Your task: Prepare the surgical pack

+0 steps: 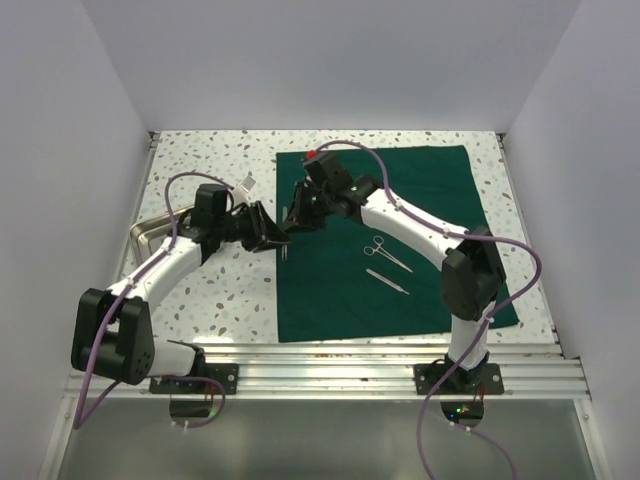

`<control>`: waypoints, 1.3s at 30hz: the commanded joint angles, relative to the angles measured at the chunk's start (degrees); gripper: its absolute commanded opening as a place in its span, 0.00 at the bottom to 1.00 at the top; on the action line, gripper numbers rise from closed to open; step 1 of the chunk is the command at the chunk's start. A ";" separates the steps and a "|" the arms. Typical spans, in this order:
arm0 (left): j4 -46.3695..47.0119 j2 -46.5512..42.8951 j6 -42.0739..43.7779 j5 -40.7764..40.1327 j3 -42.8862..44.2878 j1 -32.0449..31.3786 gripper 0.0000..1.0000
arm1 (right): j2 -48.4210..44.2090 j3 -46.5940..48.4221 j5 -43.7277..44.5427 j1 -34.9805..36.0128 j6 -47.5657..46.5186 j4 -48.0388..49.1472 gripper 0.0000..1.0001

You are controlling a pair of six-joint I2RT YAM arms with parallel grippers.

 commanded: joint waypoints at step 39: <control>-13.10 8.41 -27.40 -45.12 4.87 32.20 0.40 | -7.18 -1.73 14.17 -11.97 -25.22 -20.59 0.99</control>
